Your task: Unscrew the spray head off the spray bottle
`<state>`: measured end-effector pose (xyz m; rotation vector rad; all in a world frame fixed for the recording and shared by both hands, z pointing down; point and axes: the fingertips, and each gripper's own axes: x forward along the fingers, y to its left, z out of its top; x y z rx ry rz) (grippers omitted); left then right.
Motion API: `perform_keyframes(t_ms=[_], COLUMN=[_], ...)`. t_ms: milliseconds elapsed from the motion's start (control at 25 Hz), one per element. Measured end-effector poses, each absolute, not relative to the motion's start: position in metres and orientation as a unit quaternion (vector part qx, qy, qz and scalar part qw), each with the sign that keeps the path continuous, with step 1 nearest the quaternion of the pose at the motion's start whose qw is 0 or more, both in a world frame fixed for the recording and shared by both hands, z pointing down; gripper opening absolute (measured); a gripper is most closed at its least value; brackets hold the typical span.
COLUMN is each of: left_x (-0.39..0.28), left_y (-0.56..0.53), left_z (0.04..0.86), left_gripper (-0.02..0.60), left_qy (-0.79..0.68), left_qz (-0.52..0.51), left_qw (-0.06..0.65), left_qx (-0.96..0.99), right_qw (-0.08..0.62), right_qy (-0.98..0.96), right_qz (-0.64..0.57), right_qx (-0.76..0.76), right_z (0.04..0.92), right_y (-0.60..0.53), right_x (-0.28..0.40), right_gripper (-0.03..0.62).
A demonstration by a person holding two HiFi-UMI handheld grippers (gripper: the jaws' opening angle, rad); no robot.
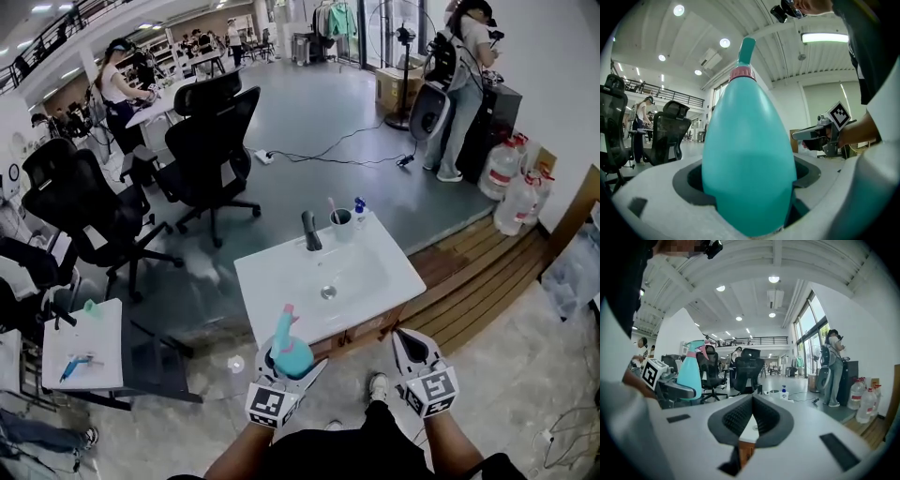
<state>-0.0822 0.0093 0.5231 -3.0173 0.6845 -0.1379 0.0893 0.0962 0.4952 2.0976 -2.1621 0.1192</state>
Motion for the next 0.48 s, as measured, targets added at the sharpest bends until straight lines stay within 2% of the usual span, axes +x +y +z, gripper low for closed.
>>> perform_keyframes(t_ms=[480], left_x=[-0.037], left_y=[-0.056], left_z=[0.535], left_gripper=[0.460], left_qy=[0.291], left_qz=[-0.080], left_qw=[0.017], left_qx=[-0.953], right_qw=[0.073], right_qy=[-0.779], right_qz=[0.044], right_qx=[0.621], right_z=[0.504], right_y=[-0.001], right_x=[0.142], right_gripper=[0.006])
